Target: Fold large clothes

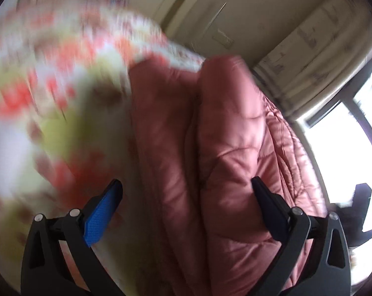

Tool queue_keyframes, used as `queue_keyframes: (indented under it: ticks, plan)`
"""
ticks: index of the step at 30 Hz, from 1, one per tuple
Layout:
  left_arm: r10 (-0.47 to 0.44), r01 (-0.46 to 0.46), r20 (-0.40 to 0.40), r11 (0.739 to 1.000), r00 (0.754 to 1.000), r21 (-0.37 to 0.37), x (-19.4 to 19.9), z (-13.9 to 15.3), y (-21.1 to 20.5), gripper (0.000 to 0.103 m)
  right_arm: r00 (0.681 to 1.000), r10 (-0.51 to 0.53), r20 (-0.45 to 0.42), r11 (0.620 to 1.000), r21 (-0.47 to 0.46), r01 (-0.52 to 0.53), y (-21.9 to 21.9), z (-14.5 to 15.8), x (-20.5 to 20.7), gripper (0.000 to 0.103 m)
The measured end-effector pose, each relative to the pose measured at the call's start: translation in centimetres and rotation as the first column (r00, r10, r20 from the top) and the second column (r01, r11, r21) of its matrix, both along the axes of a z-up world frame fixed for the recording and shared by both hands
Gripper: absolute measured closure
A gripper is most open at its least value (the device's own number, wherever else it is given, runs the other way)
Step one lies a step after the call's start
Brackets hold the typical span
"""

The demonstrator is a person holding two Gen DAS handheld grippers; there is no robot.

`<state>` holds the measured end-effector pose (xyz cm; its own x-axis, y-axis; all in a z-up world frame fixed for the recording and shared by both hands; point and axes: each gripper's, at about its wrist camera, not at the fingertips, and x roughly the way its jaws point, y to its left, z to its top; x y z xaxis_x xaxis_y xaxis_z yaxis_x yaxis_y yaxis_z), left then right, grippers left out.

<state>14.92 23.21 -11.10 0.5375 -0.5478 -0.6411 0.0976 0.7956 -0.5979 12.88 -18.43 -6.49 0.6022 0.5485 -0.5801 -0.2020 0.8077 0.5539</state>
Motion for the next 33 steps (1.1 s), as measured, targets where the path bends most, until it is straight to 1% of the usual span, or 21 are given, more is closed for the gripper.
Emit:
queue_keyframes:
  ticks: [1,2,3,5,6,8,9,10,11,12,14,17,18,19,21,24,27,28,29,31,33]
  plan:
    - [-0.013,0.012,-0.027,0.998,1.0,-0.062,0.2,-0.7,0.4,0.002,0.999,0.001,-0.036,1.0,0.019,-0.001,-0.4,-1.0,0.3,0.004]
    - [-0.019,0.018,-0.017,0.997,1.0,-0.076,0.2,-0.8,0.4,0.002,0.997,0.009,-0.079,1.0,0.026,-0.007,-0.3,-2.1,0.9,0.004]
    - [-0.036,0.035,-0.013,0.997,0.999,-0.069,0.3,-0.7,0.2,0.002,0.994,0.032,-0.101,0.998,0.051,-0.027,0.0,-2.9,1.4,0.004]
    - [-0.072,0.071,-0.014,0.993,0.997,-0.092,0.7,-0.9,-0.2,0.002,0.985,0.119,-0.129,0.981,0.171,-0.096,0.3,-4.5,2.5,0.004]
    - [-0.115,0.113,-0.013,0.986,0.993,-0.122,1.0,-1.1,-0.6,0.002,0.979,0.142,-0.146,0.973,0.202,-0.111,0.5,-5.0,3.0,0.004]
    - [-0.156,0.154,-0.006,0.981,0.988,-0.117,1.3,-1.1,-1.5,0.002,0.974,0.177,-0.138,0.96,0.241,-0.141,1.0,-5.8,3.4,0.004]
    - [-0.172,0.169,-0.01,0.977,0.985,-0.126,1.5,-1.2,-1.8,0.011,0.976,0.184,-0.116,0.961,0.23,-0.154,1.3,-5.7,3.3,0.004]
    - [-0.183,0.178,-0.015,0.971,0.983,-0.156,1.8,-1.2,-1.9,0.016,0.978,0.181,-0.107,0.962,0.228,-0.153,1.3,-5.8,3.2,0.004]
    - [-0.192,0.187,-0.007,0.963,0.981,-0.192,2.0,-1.2,-1.9,0.029,0.98,0.182,-0.084,0.958,0.239,-0.158,1.2,-5.7,3.0,0.008]
    - [-0.206,0.204,0.012,0.954,0.978,-0.219,2.3,-0.9,-2.1,0.042,0.983,0.175,-0.059,0.96,0.231,-0.157,1.1,-5.4,2.7,0.017]
    - [-0.218,0.218,0.028,0.947,0.976,-0.236,3.1,-0.2,-2.8,0.048,0.99,0.138,0.002,0.973,0.188,-0.136,0.2,-4.4,1.9,0.024]
    - [-0.231,0.238,0.067,0.959,0.971,-0.156,4.6,1.8,-5.9,0.053,0.993,0.077,0.087,0.989,0.119,-0.087,-1.2,-2.7,1.6,0.03]
    - [-0.234,0.243,0.081,0.962,0.969,-0.127,5.7,2.7,-7.4,0.053,0.992,0.059,0.11,0.993,0.095,-0.07,-1.6,-2.1,1.7,0.031]
    - [-0.234,0.244,0.086,0.962,0.968,-0.123,6.7,3.3,-8.3,0.053,0.99,0.038,0.134,0.996,0.071,-0.047,-2.2,-1.4,1.9,0.032]
    - [-0.235,0.246,0.093,0.96,0.967,-0.132,9.5,4.6,-10.7,0.054,0.987,-0.006,0.161,0.998,0.06,-0.003,-4.0,-0.4,2.6,0.032]
    - [-0.227,0.237,0.082,0.96,0.971,-0.149,13.5,5.1,-14.2,0.054,0.98,-0.082,0.18,0.995,0.072,0.07,-7.2,0.6,4.8,0.032]
    - [-0.202,0.202,0.017,0.966,0.979,-0.162,16.6,3.0,-17.0,0.052,0.977,-0.134,0.165,0.991,0.045,0.128,-9.8,0.5,7.5,0.032]
    - [-0.19,0.186,-0.013,0.971,0.982,-0.153,17.5,1.9,-18.0,0.05,0.978,-0.153,0.14,0.988,0.041,0.149,-10.7,-0.1,8.5,0.032]
    - [-0.171,0.165,-0.03,0.976,0.985,-0.145,18.0,0.9,-18.5,0.043,0.979,-0.17,0.11,0.985,0.036,0.167,-10.8,-0.9,9.6,0.032]
    - [-0.152,0.149,-0.009,0.977,0.988,-0.155,18.0,-0.3,-19.1,0.039,0.978,-0.208,0.028,0.978,0.011,0.208,-11.9,-3.4,10.6,0.028]
    - [-0.157,0.156,0.006,0.981,0.988,-0.119,17.6,-0.3,-19.5,0.033,0.974,-0.225,0.023,0.974,0.026,0.225,-12.4,-3.4,10.1,0.025]
